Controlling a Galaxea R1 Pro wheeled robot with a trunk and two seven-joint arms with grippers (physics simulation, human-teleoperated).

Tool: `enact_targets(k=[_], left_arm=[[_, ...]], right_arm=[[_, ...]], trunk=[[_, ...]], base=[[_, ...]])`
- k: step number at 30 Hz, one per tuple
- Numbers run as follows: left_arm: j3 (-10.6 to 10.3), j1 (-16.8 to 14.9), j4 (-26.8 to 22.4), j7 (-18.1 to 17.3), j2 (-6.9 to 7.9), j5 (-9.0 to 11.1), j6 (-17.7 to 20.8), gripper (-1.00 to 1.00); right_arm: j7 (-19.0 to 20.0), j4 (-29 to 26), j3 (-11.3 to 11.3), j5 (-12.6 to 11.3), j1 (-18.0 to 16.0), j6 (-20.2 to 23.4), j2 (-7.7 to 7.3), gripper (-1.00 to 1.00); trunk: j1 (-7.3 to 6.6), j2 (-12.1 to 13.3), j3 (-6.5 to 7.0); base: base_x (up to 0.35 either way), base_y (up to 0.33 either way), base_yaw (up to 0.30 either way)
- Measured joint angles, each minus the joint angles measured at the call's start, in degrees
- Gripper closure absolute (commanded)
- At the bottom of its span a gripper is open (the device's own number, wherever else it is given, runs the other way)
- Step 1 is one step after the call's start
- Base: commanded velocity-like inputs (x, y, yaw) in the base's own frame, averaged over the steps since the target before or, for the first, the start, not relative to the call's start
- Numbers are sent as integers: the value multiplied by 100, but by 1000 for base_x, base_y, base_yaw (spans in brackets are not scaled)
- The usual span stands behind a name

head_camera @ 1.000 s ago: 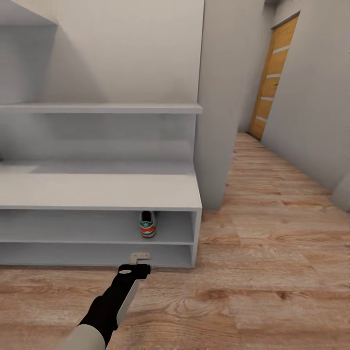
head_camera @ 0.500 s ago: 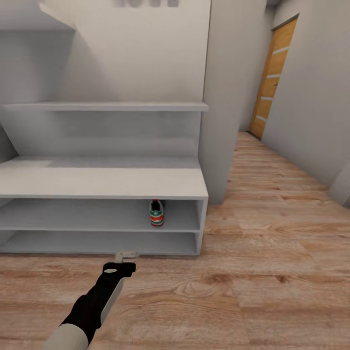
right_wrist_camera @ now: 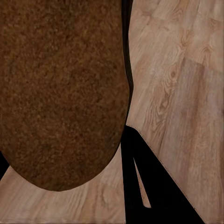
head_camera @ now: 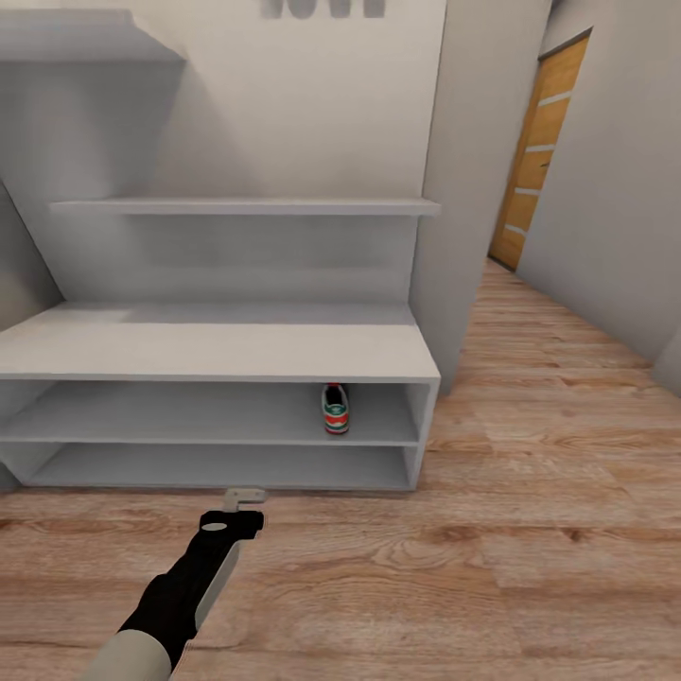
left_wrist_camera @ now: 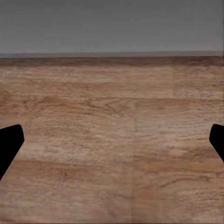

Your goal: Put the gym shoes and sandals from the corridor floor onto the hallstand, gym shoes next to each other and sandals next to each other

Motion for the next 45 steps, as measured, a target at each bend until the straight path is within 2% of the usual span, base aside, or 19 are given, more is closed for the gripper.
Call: enact_targets(k=[7,26,45], left_arm=[[0,0,0,2,-4,5,3,-100],[0,0,0,7,-8,6,18,-100],[0,0,-2,11,-8,6,21,-100]], right_arm=[[0,0,-3,0,-1,0,0,100],[0,-1,0,2,0,1,0,100],[0,0,0,-3,0,0,0,100]], trunk=[[1,0,0],[2,0,0],[0,0,0]], base=[[-69,303,0],[-211,252,0],[-16,312,0]])
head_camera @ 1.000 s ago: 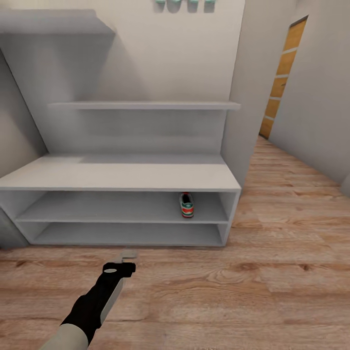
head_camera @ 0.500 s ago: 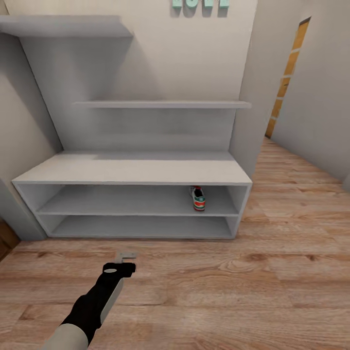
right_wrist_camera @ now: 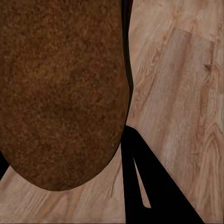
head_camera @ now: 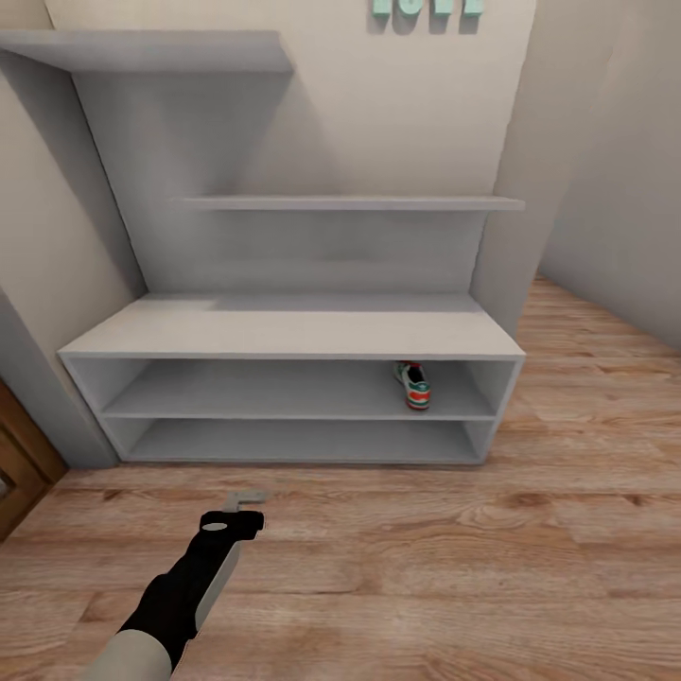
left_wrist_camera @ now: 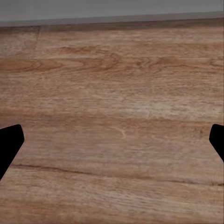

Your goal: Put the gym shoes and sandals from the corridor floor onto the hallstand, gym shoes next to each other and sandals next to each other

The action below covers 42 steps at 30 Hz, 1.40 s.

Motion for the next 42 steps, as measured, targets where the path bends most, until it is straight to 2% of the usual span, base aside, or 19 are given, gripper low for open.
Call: enact_targets(k=[23,42], left_arm=[[0,0,-7,0,0,0,0,-100],[0,0,-7,0,0,7,0,-100]], right_arm=[[0,0,0,3,-1,0,0,100],[0,-6,0,1,-1,0,0,100]], trunk=[[1,0,0],[0,0,0]], base=[[-117,312,0],[-7,331,0]])
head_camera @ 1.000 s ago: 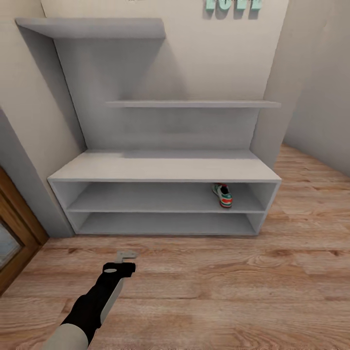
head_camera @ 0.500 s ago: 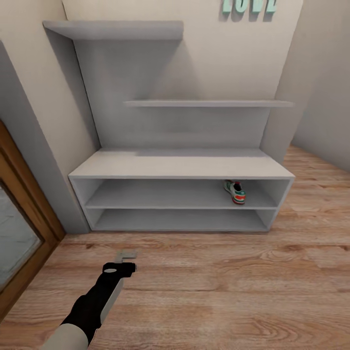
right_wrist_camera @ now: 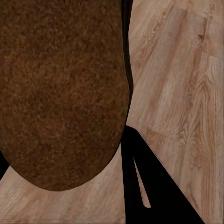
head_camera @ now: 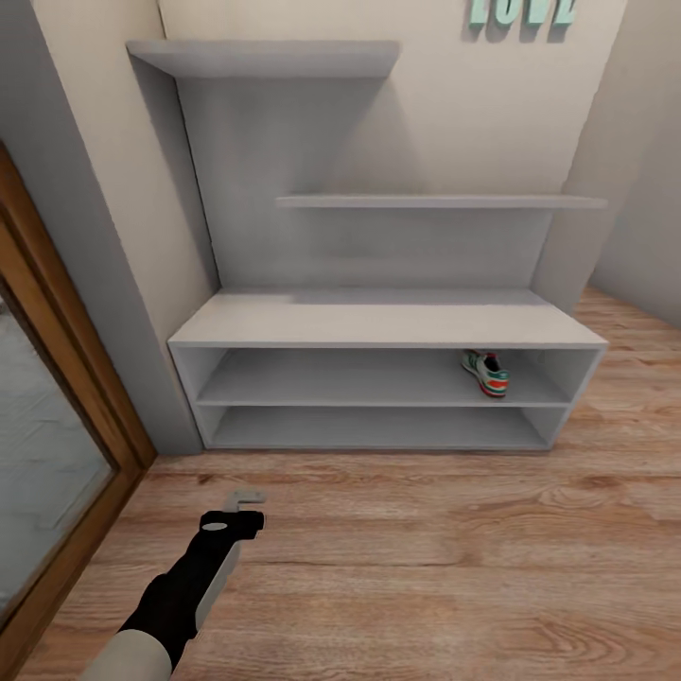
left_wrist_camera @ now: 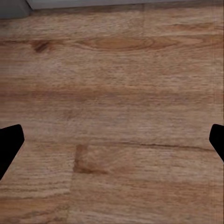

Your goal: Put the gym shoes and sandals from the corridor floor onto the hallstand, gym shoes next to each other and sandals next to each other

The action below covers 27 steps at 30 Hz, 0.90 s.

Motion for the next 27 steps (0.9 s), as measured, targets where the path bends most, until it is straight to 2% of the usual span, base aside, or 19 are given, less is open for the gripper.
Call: enact_targets(k=[14,20,27], left_arm=[[0,0,0,-1,0,-3,-3,-100],[-8,0,9,-1,0,-15,-12,-100],[-24,0,18,-8,-4,-32,-36,-100]], right_arm=[[0,-5,1,3,0,0,0,100],[0,-1,10,3,0,-1,4,100],[1,22,38,-3,0,-42,190,100]], trunk=[[0,0,0],[0,0,0],[0,0,0]], base=[[0,331,0],[0,71,0],[0,4,0]])
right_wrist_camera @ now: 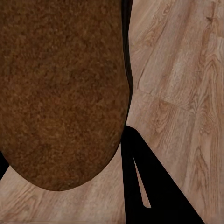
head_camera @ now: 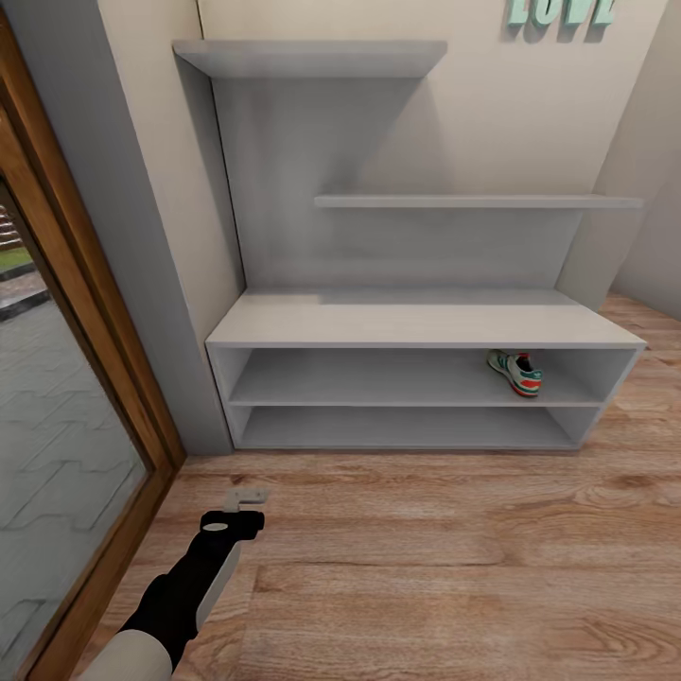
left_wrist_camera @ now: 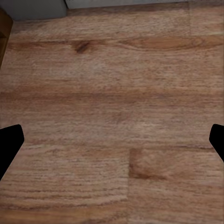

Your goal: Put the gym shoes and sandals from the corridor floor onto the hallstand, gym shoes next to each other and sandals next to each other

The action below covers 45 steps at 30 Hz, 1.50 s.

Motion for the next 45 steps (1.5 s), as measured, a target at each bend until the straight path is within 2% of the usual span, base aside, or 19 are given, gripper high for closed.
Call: enact_targets(k=[7,9,11,13,14,15,17,18,19,20,21,22,24,25,29,31,32,40,45], left_arm=[[0,6,7,-21,5,2,-46,-100],[-3,7,119,-28,3,0,-319,-100],[-2,7,179,-76,7,-1,-641,-100],[5,7,242,-325,71,-2,-911,-100],[5,7,251,-408,100,0,-941,-100],[22,10,266,-713,191,6,-996,-100],[22,7,279,-1055,288,17,-1032,-100],[19,7,281,-1151,312,19,-1039,-100],[17,9,280,-1298,346,20,-1051,-100],[10,7,284,-1435,375,17,-1066,-100],[2,7,285,-1558,399,18,-1211,-100],[-2,7,286,-1574,398,21,-1308,-100],[-4,9,282,-1586,399,23,-1438,-100],[-7,7,280,-1610,397,24,-1591,-100],[-3,7,255,-2097,397,20,-1844,-100],[3,8,238,-2322,399,17,-1919,-100],[9,6,203,-2890,403,14,-2097,-100],[36,9,-177,-4580,419,31,-2420,-100],[22,9,-650,-5617,418,43,-2431,-100]], right_arm=[[34,-25,30,-18,-1,23,35,100],[47,-28,546,-150,-1,40,37,100],[48,-17,1392,-180,-1,39,37,100],[48,7,2688,-191,-1,37,41,100],[47,11,2848,-146,-1,38,49,100],[43,17,3262,59,-3,37,101,100],[48,21,4472,-194,-1,37,229,100],[46,22,4656,-180,-1,38,287,100],[37,21,5024,61,-4,38,401,100],[43,23,5754,-149,-2,36,581,100],[28,19,6435,-88,0,36,1058,100],[23,16,6951,-171,0,36,1285,100],[7,6,6589,55,-3,36,1510,100],[3,4,6609,-48,-2,36,1777,100],[3,245,6648,-108,0,37,2367,100],[1,506,6647,-39,-14,39,2461,100],[0,1183,6661,-78,-258,46,2591,100],[-7,2723,6656,-60,-1754,46,2985,100],[-8,3390,6653,-69,-2680,48,3060,100]], trunk=[[0,0,0],[0,0,0],[0,0,0],[0,0,0],[0,0,0],[0,0,0],[0,0,0],[0,0,0],[0,0,0],[0,0,0],[0,0,0],[0,0,0],[0,0,0],[0,0,0],[1,0,-1],[0,0,0],[0,0,0],[-1,0,1],[0,-1,1]], base=[[0,0,0],[0,0,0],[0,0,0],[0,0,0],[0,0,0],[0,0,0],[0,0,0],[0,0,0],[0,0,0],[0,0,0],[0,0,0],[0,0,0],[0,0,0],[0,0,0],[0,0,0],[0,0,0],[0,0,0],[0,0,0],[0,0,0]])
